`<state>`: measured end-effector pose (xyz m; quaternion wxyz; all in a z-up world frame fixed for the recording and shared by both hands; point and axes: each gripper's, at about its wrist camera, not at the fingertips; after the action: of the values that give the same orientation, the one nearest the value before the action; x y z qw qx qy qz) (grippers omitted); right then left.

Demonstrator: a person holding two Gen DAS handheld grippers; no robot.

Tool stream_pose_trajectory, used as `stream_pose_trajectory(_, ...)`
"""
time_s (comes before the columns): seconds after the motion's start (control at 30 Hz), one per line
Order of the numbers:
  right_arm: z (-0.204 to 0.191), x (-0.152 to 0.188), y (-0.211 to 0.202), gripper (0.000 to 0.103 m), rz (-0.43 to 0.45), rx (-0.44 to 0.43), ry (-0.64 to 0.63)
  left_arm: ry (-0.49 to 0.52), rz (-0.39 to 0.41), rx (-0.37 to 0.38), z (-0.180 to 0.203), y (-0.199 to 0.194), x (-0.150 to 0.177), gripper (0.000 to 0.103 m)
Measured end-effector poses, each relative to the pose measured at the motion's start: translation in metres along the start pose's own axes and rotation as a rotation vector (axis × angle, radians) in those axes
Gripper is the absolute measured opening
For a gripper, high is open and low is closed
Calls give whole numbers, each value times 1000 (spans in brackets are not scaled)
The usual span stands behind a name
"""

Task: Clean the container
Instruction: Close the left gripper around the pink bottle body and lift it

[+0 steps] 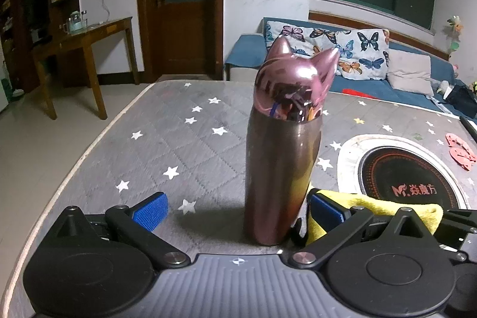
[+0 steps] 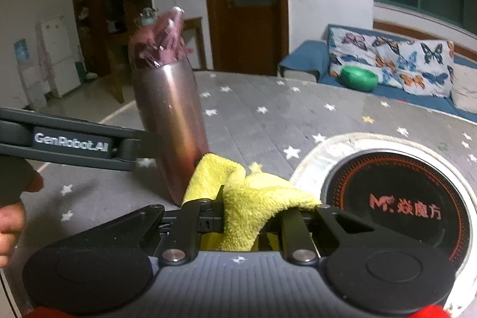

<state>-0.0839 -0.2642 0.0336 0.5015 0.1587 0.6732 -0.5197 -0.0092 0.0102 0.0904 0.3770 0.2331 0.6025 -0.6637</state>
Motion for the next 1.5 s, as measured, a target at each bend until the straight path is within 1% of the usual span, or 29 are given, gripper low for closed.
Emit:
stream_pose_trajectory(0.3, 3, 1, 7, 13, -73, 54, 6, -13, -18, -10, -4, 5, 2, 103)
stream_pose_trajectory(0.43, 3, 2, 9, 13, -87, 63, 5, -15, -20, -10, -5, 5, 1, 103)
stream_pose_trajectory(0.57, 2, 1, 7, 13, -78, 61, -3, -15, -12, -8, -5, 5, -1, 103)
stream_pose_trajectory(0.8, -2, -10, -6, 13, -5, 34, -58, -7, 35, 31, -5, -5, -14, 103)
stream_pose_trajectory(1.03, -13, -24, -20, 13, 97, -1, -136, -22, 64, 83, -8, -7, -34, 103)
stream_pose_trajectory(1.27, -24, -36, -33, 13, 197, -38, -197, 30, 90, 151, 1, -10, -49, 102)
stream_pose_trajectory(1.4, -29, -39, -36, 13, 244, -69, -228, 44, 83, 190, 3, -8, -55, 97)
stream_pose_trajectory(1.5, -34, -38, -33, 13, 272, -95, -251, 33, 58, 218, 2, -4, -56, 89)
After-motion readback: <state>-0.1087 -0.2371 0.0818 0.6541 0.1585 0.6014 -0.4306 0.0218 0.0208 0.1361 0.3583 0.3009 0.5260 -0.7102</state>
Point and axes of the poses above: each gripper's, at about its wrist camera, not at the fingertips, and y roughly the way its jaws point, z to its right, x to its underside, and after that the axes turned 11 degrees about -y, right-handed
